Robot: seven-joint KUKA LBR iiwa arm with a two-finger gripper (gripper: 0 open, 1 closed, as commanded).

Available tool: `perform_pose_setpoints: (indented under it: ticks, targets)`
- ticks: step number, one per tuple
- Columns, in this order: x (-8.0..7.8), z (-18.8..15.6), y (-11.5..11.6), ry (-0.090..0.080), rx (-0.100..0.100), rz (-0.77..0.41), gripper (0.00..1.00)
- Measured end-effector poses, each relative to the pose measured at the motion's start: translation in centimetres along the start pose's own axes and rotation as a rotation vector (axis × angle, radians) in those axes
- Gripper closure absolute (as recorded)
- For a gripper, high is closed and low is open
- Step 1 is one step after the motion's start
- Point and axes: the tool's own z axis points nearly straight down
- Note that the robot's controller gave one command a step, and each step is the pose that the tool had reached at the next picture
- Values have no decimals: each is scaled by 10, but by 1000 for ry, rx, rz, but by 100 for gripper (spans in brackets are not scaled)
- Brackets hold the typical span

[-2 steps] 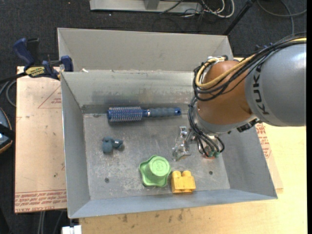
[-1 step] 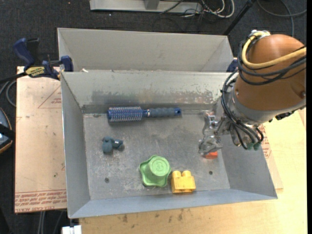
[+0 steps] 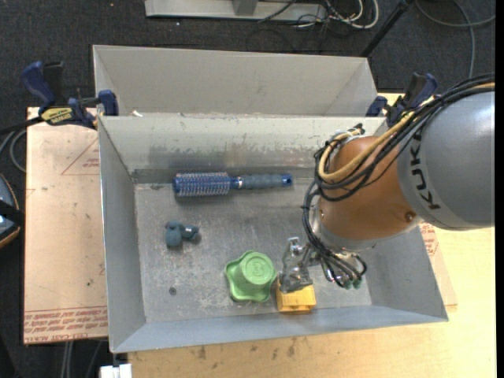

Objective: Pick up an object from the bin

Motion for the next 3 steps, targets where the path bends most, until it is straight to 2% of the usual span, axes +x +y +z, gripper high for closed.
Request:
perform_pose_setpoints:
  ticks: [1, 2, 3]
  targets:
    - [-2, -4, -1, -8, 1, 1, 0]
    - [-62, 60, 34, -11, 3, -63, 0]
    - [-64, 55, 34, -21, 1, -60, 100]
